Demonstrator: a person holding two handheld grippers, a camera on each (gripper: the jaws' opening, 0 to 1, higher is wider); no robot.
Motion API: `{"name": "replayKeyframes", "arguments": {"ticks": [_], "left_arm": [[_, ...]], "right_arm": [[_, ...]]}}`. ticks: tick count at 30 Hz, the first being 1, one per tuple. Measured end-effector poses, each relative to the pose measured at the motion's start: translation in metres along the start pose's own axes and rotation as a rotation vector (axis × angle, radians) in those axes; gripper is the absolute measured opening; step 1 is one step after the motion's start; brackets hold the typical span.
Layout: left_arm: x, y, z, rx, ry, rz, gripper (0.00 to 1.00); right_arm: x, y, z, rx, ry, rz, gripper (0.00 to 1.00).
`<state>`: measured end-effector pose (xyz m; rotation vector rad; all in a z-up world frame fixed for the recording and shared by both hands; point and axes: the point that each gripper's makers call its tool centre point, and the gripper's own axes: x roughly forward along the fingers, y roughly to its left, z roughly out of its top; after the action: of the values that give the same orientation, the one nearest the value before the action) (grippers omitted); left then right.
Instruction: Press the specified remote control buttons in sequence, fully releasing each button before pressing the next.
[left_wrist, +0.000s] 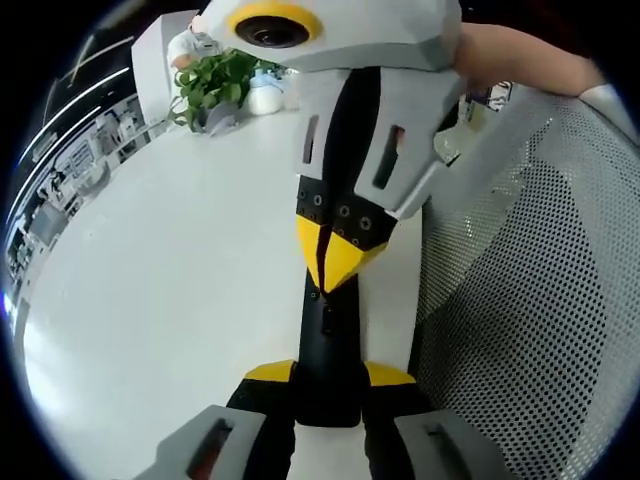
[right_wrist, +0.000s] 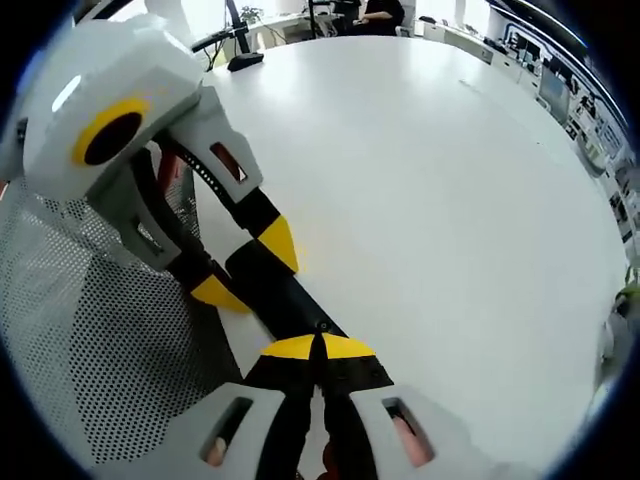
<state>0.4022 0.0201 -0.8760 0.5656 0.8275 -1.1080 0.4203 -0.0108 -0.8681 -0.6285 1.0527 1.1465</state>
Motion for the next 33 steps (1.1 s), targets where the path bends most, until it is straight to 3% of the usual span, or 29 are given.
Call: {"name": "replayKeyframes", "arguments": {"ticks": [18, 33], "left_arm": [[0.0, 0.0001, -0.0003, 0.002, 0.003, -0.002, 0.24], [0.0003, 0.0006, -0.0002, -0.004, 0.002, -0.002, 0.24]], "right_arm": [[0.0004, 0.0013, 0.0006, -0.033, -0.018, -0.012, 0.0], [-0.0004, -0.0003, 0.0, 0.026, -0.016, 0.008, 0.0]]}}
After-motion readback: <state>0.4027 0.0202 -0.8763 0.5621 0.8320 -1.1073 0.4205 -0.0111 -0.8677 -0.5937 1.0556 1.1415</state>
